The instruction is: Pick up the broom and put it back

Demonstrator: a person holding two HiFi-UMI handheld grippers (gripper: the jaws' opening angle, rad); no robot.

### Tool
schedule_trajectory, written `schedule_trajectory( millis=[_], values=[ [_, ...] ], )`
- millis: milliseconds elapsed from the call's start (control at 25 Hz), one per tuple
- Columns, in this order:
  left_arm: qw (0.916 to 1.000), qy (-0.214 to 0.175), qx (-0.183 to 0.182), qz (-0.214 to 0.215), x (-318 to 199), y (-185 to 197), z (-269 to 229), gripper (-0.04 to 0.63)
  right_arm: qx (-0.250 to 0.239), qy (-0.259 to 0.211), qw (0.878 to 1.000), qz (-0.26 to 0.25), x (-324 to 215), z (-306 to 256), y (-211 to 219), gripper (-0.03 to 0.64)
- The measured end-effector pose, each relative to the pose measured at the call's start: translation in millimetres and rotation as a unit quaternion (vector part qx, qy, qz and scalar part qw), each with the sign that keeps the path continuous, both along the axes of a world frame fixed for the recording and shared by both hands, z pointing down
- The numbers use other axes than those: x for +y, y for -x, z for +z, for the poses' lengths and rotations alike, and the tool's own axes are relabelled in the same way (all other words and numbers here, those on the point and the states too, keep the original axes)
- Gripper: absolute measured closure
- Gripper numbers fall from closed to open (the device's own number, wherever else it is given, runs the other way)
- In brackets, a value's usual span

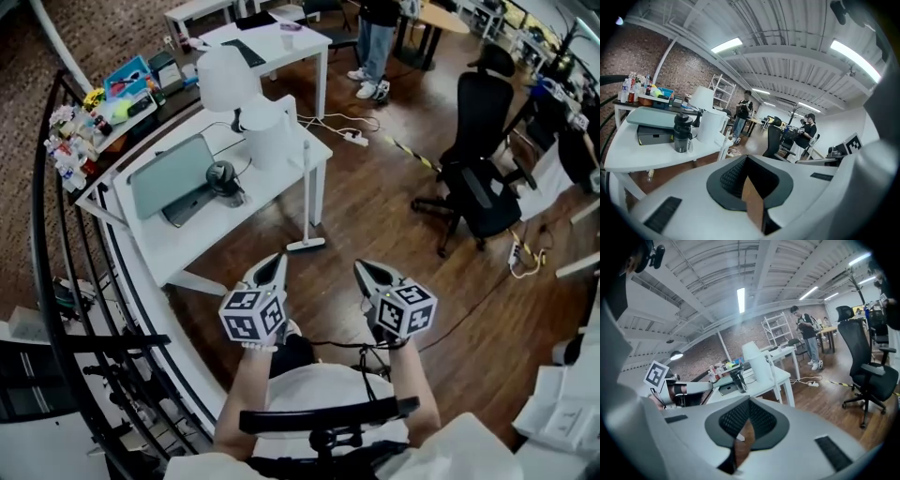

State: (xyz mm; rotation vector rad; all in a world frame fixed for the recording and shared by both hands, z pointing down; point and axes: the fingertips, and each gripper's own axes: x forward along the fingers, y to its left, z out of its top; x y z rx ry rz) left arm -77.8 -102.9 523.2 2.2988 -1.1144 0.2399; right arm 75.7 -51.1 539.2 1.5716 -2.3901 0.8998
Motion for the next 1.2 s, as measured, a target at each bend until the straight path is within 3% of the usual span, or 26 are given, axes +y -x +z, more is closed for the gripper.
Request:
schedule_trajectory(
  millis=[240, 440, 800, 1200],
  values=[
    [0.9998, 0.011, 0.007, 0.013, -49.3, 19.6, 8.9, 0.606, 0.014, 0.001, 1.0, 0.014, -68.0, -4.2, 16.5, 0.606],
    [0.9997, 0.013, 0.021, -0.004, -81.4, 30.0, 7.0, 0.606, 0.027, 0.012, 1.0, 0.0, -97.8, -0.2, 23.1, 0.606],
    [0.9986, 0.014, 0.006, -0.05, -120.8, 3.9, 11.1, 0.606, 0.014, 0.005, 0.998, -0.061, -158.5, -1.7, 8.3, 0.606],
    [0.9969, 0.005, -0.014, -0.077, -154.1, -15.2, 5.8, 0.606, -0.004, -0.01, 0.997, -0.077, -204.3, 0.6, -15.1, 0.606]
  ],
)
